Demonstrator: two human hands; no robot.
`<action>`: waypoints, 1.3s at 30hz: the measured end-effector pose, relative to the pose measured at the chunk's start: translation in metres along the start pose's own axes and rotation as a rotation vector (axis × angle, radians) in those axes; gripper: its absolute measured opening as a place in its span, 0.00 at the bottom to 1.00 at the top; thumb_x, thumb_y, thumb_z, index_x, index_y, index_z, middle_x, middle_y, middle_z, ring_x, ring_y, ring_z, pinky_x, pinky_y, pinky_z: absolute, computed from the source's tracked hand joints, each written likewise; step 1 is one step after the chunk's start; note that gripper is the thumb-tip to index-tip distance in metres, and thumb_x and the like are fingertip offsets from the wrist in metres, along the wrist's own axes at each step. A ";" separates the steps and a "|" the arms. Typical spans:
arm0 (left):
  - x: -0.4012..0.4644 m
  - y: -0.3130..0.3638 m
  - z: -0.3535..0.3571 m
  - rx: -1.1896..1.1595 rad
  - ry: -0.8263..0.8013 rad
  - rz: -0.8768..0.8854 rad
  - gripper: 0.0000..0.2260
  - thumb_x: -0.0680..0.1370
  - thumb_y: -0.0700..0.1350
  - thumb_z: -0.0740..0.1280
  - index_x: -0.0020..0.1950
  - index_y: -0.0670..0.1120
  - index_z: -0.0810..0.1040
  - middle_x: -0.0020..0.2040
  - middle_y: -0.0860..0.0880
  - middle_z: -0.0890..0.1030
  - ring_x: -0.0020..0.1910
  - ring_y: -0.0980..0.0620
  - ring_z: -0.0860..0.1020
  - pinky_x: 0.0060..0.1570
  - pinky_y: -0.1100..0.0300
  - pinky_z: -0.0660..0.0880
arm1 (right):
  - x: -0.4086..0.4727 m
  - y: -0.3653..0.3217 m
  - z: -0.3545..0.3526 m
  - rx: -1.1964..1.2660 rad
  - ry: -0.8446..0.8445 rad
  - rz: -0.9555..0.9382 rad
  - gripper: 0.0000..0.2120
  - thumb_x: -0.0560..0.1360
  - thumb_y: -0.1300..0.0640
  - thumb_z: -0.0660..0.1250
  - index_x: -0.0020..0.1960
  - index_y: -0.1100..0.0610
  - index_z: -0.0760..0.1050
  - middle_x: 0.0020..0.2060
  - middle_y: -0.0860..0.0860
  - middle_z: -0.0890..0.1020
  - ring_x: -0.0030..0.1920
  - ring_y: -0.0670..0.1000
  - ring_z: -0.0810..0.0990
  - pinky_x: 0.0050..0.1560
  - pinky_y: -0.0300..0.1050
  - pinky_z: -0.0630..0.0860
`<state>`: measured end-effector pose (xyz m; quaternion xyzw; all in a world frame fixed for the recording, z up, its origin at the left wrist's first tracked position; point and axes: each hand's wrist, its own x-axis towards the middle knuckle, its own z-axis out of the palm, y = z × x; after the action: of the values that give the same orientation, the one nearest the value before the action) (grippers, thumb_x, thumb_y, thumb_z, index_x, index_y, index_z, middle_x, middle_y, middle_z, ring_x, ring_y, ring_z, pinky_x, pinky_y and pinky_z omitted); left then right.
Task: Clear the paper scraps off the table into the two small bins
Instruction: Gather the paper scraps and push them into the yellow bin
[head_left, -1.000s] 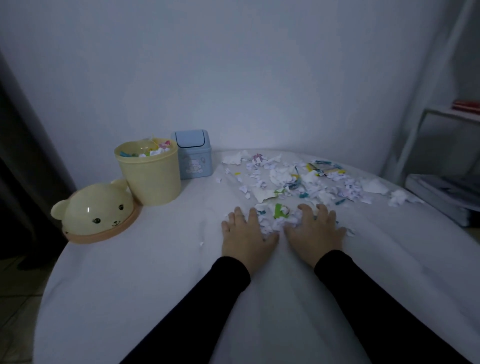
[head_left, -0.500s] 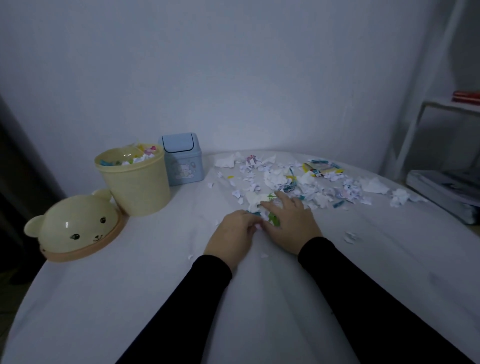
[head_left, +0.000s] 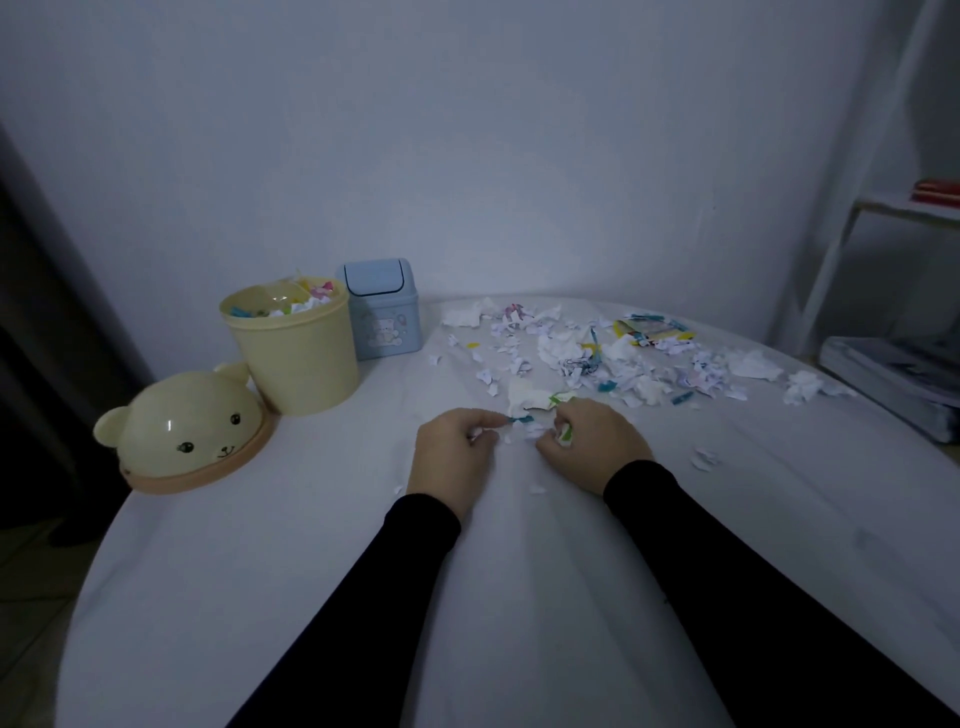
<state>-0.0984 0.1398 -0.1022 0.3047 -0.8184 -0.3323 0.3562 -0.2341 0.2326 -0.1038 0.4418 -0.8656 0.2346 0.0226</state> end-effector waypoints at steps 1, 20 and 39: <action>0.000 -0.001 -0.002 -0.044 0.017 -0.037 0.09 0.74 0.35 0.68 0.51 0.44 0.85 0.39 0.49 0.80 0.37 0.56 0.73 0.39 0.73 0.65 | -0.001 -0.001 -0.001 0.020 0.018 0.008 0.12 0.73 0.49 0.63 0.35 0.53 0.65 0.39 0.51 0.72 0.47 0.55 0.74 0.42 0.42 0.63; 0.002 -0.008 -0.010 -0.869 0.098 -0.438 0.09 0.75 0.34 0.68 0.51 0.45 0.81 0.48 0.40 0.80 0.42 0.48 0.76 0.47 0.56 0.74 | -0.002 -0.005 -0.001 0.974 0.368 0.127 0.11 0.68 0.58 0.62 0.28 0.54 0.69 0.21 0.45 0.69 0.25 0.47 0.65 0.30 0.39 0.62; 0.042 -0.005 -0.069 -0.740 0.163 -0.293 0.10 0.75 0.35 0.69 0.54 0.45 0.80 0.47 0.47 0.80 0.41 0.55 0.76 0.41 0.67 0.73 | 0.075 -0.138 -0.019 1.428 0.076 0.224 0.16 0.72 0.58 0.60 0.26 0.54 0.62 0.18 0.46 0.62 0.19 0.47 0.59 0.25 0.36 0.56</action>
<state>-0.0664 0.0830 -0.0535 0.2945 -0.5607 -0.6264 0.4544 -0.1759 0.1154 -0.0154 0.2487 -0.5398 0.7591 -0.2656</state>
